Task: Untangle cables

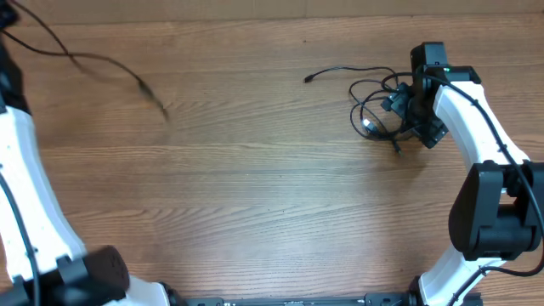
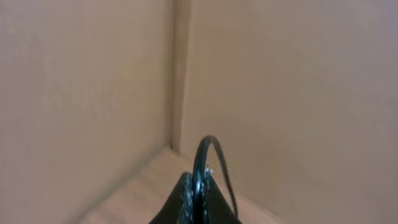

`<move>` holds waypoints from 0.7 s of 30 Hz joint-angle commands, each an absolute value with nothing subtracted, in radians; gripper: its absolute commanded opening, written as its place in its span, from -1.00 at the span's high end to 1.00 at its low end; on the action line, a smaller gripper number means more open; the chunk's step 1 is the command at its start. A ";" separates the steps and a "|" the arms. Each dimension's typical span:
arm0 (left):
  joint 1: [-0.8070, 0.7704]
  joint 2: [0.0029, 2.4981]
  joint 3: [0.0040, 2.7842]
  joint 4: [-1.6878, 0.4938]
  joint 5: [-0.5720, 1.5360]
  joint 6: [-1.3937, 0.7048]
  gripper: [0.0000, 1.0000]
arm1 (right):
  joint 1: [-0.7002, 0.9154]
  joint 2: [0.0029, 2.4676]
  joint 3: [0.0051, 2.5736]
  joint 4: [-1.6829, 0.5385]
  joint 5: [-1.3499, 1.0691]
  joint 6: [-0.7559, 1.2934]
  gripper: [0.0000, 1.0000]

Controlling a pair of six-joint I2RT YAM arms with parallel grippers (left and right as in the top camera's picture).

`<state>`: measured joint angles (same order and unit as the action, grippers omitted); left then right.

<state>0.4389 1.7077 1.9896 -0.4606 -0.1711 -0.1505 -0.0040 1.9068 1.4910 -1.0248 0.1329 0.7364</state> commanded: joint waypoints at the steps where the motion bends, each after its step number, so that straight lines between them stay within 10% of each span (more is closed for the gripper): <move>1: 0.537 1.766 2.005 -0.355 -0.074 -0.199 0.92 | 0.001 1.910 1.492 -1.023 0.126 0.731 -1.00; 21: 0.527 2.148 2.012 -0.446 0.165 -0.244 0.87 | 0.001 1.910 1.492 -1.023 0.126 0.731 -1.00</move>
<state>0.5739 2.1639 1.9915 -0.4961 0.0082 -0.1940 -0.0040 1.9068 1.4910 -1.0229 0.1291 0.7361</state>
